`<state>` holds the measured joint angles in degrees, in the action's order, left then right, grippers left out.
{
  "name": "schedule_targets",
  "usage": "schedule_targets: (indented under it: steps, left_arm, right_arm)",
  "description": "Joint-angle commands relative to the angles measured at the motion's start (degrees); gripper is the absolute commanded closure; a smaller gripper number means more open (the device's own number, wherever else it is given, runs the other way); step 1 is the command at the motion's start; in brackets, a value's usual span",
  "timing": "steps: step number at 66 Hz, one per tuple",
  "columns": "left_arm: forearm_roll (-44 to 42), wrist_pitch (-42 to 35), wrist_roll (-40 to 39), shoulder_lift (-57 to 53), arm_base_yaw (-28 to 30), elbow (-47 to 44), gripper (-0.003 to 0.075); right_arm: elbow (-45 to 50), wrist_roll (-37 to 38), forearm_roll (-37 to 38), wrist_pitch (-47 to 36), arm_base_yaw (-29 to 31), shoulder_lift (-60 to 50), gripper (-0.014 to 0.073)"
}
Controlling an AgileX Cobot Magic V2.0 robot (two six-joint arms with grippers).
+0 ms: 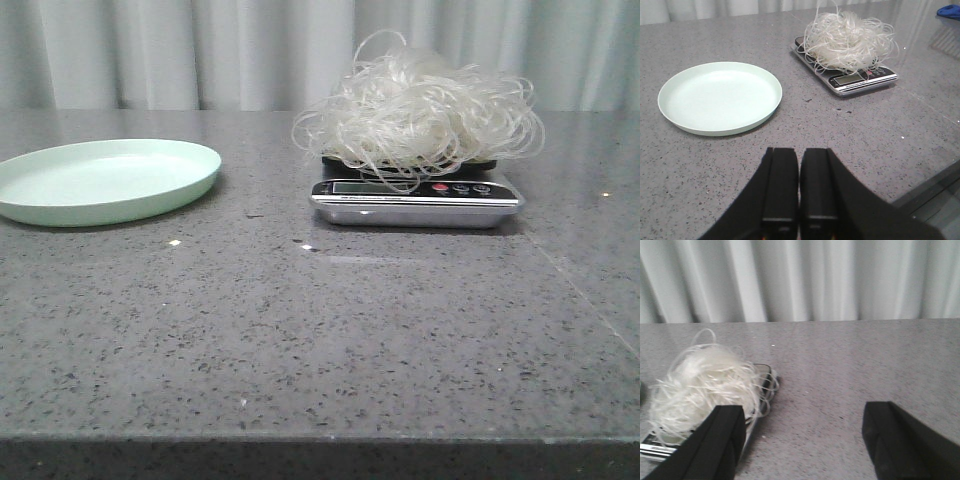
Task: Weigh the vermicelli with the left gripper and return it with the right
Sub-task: 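Withdraw the left gripper and hold while the scale reads, then lower the right gripper into the vermicelli on the scale and close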
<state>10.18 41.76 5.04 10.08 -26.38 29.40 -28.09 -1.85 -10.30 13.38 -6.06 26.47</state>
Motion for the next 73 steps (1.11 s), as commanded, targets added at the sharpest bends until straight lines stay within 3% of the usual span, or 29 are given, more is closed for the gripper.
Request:
schedule_targets:
  steps: [1,25,50,73]
  left_arm:
    - [0.7,-4.2,-0.3,0.7,0.0,1.4,0.0589]
    - [0.7,-4.3,-0.3,0.7,0.0,1.4,0.0589]
    - [0.7,-4.3,-0.3,0.7,0.0,1.4,0.0589]
    - [0.7,-4.3,-0.3,0.7,0.0,1.4,0.0589]
  right_arm:
    - [-7.3,0.0,0.2,-1.8,-3.0,6.4,-0.0007]
    - [-31.1,-3.2,0.8,4.8,-20.3,35.8,-0.0007]
    - [-51.7,-3.2,5.5,18.8,-19.6,57.5,-0.0007]
    - [-55.6,-3.2,5.4,23.3,-17.0,67.6,-0.0007]
